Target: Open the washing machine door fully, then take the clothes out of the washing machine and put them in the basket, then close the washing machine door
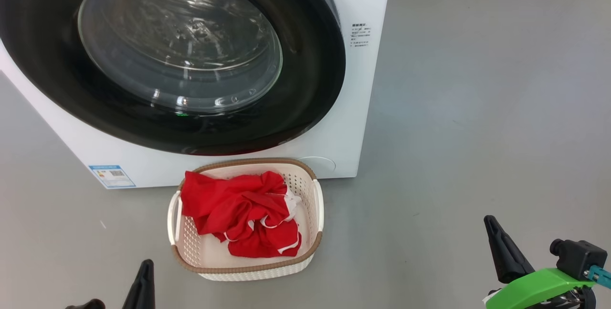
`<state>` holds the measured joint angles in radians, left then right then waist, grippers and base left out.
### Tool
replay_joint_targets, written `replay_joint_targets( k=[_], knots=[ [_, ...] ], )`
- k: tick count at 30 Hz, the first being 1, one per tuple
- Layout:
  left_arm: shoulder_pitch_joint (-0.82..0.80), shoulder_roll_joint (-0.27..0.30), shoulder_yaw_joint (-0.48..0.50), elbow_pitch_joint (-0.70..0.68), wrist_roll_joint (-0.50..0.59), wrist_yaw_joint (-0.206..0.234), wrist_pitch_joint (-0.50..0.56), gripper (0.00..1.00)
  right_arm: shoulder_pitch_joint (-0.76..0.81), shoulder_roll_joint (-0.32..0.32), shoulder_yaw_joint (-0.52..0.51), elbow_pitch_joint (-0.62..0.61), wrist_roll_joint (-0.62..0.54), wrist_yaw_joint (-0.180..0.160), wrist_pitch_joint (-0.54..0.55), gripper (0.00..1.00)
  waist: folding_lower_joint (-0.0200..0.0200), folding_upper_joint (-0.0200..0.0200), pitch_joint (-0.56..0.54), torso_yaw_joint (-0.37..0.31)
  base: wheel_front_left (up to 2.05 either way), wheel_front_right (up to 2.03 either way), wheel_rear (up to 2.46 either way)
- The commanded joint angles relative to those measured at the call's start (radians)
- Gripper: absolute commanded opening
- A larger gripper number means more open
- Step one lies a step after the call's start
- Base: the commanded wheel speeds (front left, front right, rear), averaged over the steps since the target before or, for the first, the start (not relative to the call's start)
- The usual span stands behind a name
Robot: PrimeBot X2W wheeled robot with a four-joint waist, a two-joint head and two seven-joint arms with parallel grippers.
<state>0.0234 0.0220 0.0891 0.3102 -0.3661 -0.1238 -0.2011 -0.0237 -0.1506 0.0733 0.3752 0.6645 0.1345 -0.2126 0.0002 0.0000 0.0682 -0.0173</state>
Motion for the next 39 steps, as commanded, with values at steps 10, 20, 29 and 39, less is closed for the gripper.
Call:
replay_joint_targets(
  k=[10, 20, 29, 39],
  knots=[
    [-0.028, 0.014, 0.006, -0.028, -0.135, -0.001, 0.031, 0.00, -0.029, 0.000, -0.026, -0.037, 0.104, -0.001, 0.031, 0.00, -0.0002, 0.0000, -0.006, 0.002, 0.00, 0.00, 0.00],
    [-0.038, 0.015, 0.008, -0.032, -0.247, -0.002, 0.060, 0.00, -0.035, 0.009, -0.041, -0.047, 0.190, -0.001, 0.059, 0.00, -0.0002, 0.0000, -0.012, 0.003, 0.00, 0.00, 0.00],
    [-0.048, 0.017, 0.010, -0.035, -0.348, -0.003, 0.086, 0.00, -0.040, 0.017, -0.054, -0.055, 0.268, -0.001, 0.085, 0.00, -0.0002, 0.0000, -0.018, 0.005, 0.00, 0.00, 0.00],
    [-0.058, 0.018, 0.012, -0.039, -0.460, -0.003, 0.114, 0.00, -0.045, 0.026, -0.070, -0.065, 0.353, -0.002, 0.114, 0.00, -0.0002, 0.0000, -0.024, 0.006, 0.00, 0.00, 0.00]
  ],
)
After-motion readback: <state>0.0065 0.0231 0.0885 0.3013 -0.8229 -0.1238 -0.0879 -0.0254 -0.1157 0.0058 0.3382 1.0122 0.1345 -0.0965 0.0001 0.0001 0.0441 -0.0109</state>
